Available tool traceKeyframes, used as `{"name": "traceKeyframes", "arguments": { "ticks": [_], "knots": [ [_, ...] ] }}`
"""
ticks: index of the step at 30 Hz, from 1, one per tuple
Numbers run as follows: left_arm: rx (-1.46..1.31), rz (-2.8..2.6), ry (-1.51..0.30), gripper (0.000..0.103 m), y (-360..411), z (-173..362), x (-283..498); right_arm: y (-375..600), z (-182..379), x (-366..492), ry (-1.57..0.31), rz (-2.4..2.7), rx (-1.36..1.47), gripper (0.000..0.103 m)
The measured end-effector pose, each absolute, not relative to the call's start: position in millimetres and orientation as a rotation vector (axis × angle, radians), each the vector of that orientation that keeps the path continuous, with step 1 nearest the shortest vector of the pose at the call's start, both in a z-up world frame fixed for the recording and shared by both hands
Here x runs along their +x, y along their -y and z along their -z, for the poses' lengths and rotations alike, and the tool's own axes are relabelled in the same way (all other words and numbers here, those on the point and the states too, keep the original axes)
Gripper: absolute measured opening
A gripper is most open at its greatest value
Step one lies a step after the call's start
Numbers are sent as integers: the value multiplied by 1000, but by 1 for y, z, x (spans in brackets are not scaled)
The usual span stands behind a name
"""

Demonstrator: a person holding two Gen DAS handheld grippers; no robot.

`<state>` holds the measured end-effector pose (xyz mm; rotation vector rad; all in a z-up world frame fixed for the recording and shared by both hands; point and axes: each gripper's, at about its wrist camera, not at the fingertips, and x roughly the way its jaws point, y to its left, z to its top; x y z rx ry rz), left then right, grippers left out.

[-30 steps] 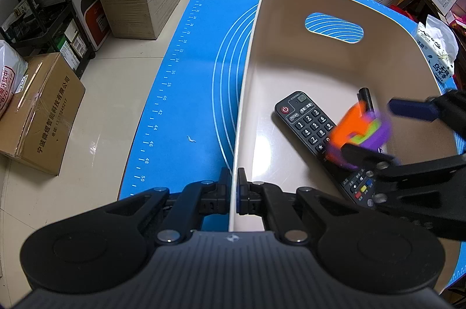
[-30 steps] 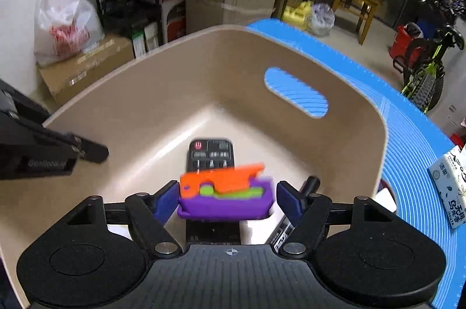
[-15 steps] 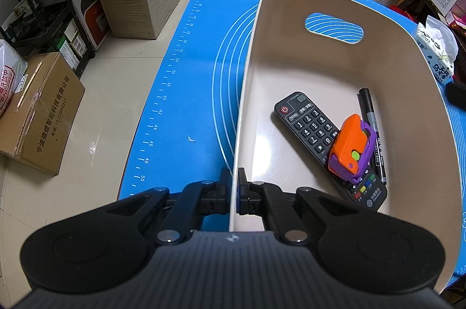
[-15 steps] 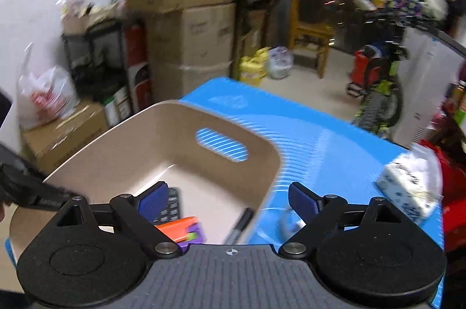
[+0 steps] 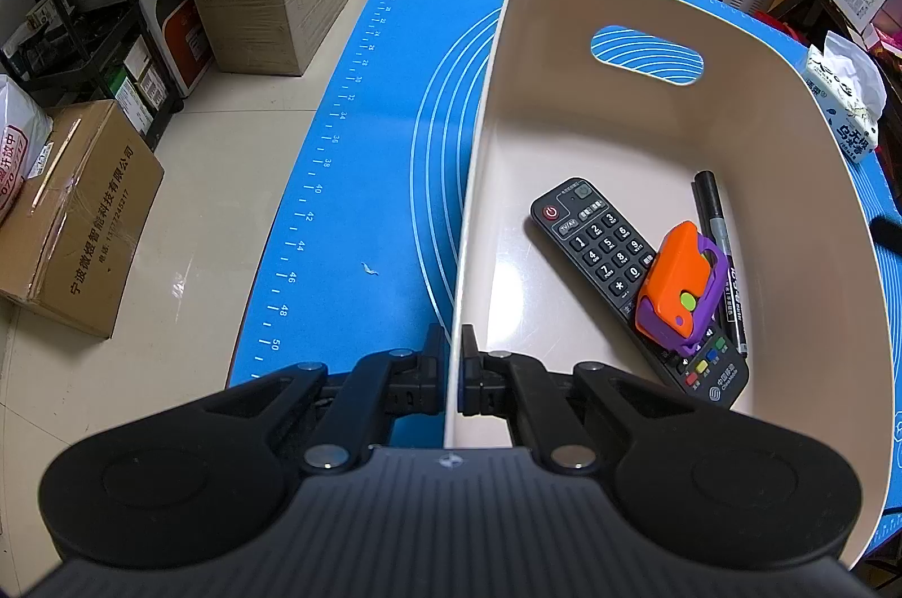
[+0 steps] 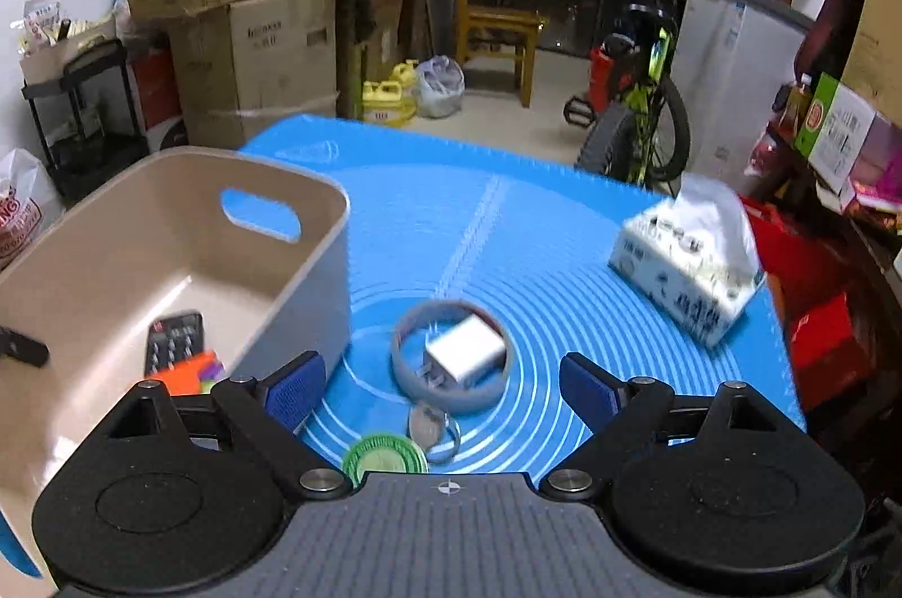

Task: Organize rigid objects
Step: 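Grasp the green ointment tin with the right tool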

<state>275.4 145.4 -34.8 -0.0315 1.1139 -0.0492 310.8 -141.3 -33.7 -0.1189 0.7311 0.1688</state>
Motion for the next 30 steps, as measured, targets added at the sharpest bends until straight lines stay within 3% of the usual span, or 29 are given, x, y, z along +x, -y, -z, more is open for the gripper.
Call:
{"name": "traceKeyframes", "arguments": {
  "ticks": [21,23,30],
  "knots": [
    [-31,49,-1114,5,-145,35,275,121,106,314,-782,-259,-181,90],
    [-31,49,-1114,5,-145,35,275,116,109,316,-781,-251,-204,83],
    [-31,49,-1114,5,-146,35,275,116,118,320,-778,-230,-193,78]
  ]
}}
